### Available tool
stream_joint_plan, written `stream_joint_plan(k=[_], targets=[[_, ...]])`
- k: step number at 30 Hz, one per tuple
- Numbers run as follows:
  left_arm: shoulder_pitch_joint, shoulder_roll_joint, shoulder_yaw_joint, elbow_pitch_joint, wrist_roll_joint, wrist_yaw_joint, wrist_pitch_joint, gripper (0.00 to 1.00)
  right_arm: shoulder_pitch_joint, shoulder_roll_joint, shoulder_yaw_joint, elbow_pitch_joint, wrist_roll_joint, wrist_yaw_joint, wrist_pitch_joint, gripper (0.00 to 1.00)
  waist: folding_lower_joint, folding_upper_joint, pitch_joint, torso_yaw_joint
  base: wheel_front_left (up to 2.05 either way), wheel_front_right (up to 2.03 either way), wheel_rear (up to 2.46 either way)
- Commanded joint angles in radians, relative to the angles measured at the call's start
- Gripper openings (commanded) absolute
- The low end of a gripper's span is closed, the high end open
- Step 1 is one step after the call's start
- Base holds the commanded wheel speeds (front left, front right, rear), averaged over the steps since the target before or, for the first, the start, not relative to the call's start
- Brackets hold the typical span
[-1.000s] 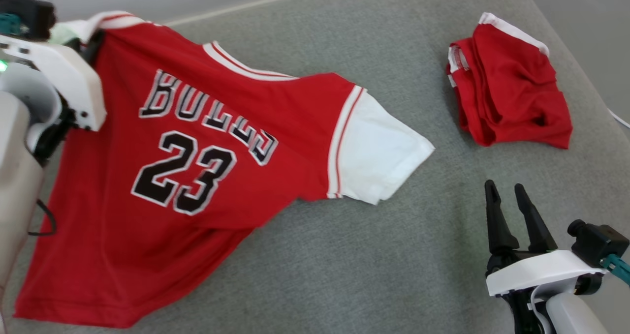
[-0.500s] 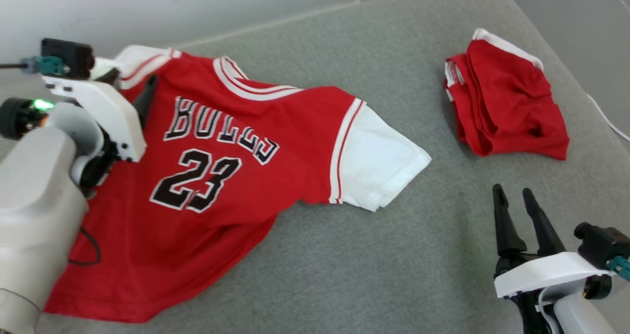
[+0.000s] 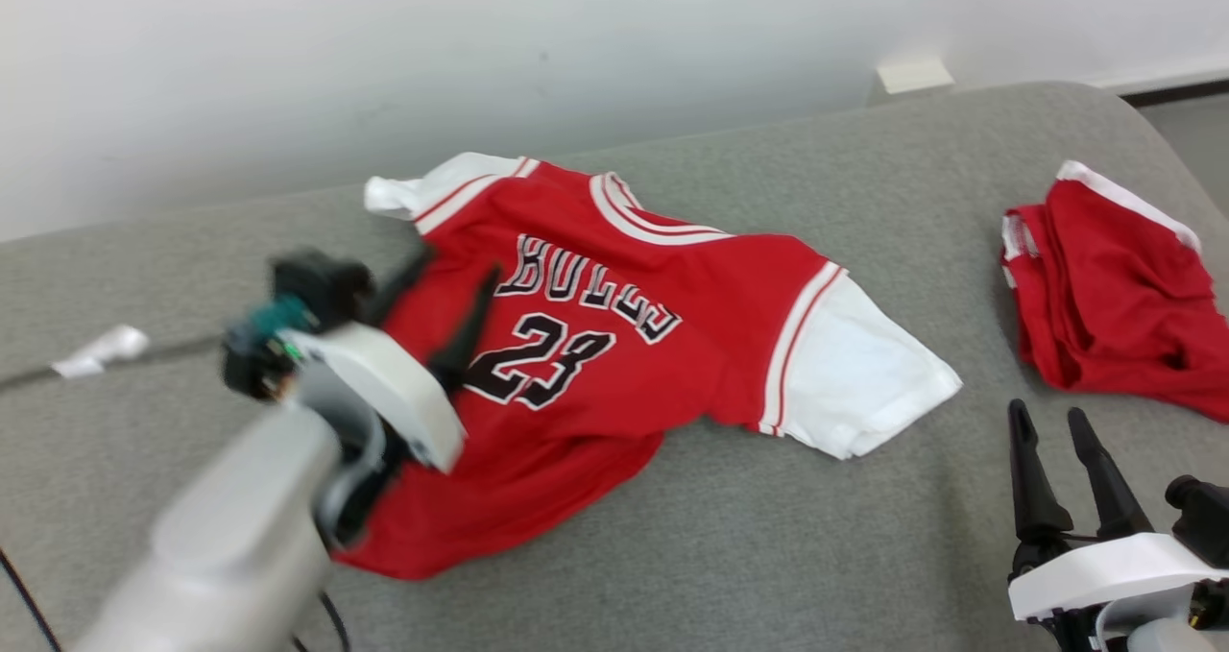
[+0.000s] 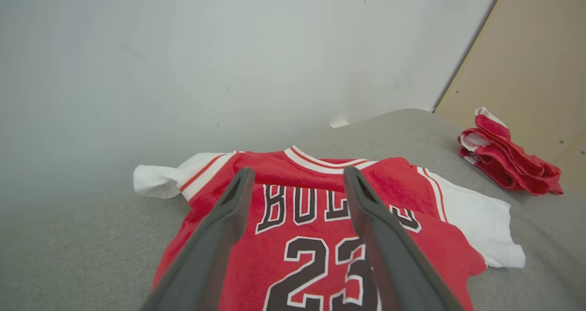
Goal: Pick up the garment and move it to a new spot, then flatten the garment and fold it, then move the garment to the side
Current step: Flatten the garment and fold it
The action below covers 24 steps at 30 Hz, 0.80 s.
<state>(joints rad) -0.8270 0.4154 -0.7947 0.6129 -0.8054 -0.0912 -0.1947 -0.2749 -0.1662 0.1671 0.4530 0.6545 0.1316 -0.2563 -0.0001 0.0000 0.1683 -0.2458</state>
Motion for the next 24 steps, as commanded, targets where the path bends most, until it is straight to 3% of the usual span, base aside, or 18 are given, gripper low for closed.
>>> stream_joint_plan(k=[1,6,11,21,24], targets=[[0.051,-0.012,-0.018,-0.049,0.022,0.019,-0.005,1.0,0.019,-0.017,-0.01,-0.006,-0.011,-0.002,0.003,1.0,0.0001,0.0,-0.021,0.037,0.0,0.0,0.0],[0.199,-0.034,-0.092,-0.224,0.056,0.099,0.004,1.0,0.036,-0.015,-0.03,-0.026,-0.025,-0.002,0.015,1.0,0.0001,0.0,-0.035,0.058,0.0,0.0,0.0],[0.294,-0.061,-0.169,-0.326,0.07,0.137,0.056,1.0,0.043,-0.008,-0.041,-0.045,-0.038,-0.002,0.032,1.0,0.0001,0.0,-0.043,0.061,0.0,0.0,0.0],[0.248,-0.135,-0.25,-0.219,0.122,0.149,0.118,1.0,0.04,0.011,-0.039,-0.066,-0.053,-0.002,0.049,1.0,0.0001,0.0,-0.021,0.012,0.0,0.0,0.0],[0.209,-0.158,-0.269,-0.158,0.153,0.177,0.161,1.0,0.039,0.018,-0.035,-0.063,-0.055,-0.002,0.049,1.0,0.0001,0.0,-0.017,-0.007,0.0,0.0,0.0]])
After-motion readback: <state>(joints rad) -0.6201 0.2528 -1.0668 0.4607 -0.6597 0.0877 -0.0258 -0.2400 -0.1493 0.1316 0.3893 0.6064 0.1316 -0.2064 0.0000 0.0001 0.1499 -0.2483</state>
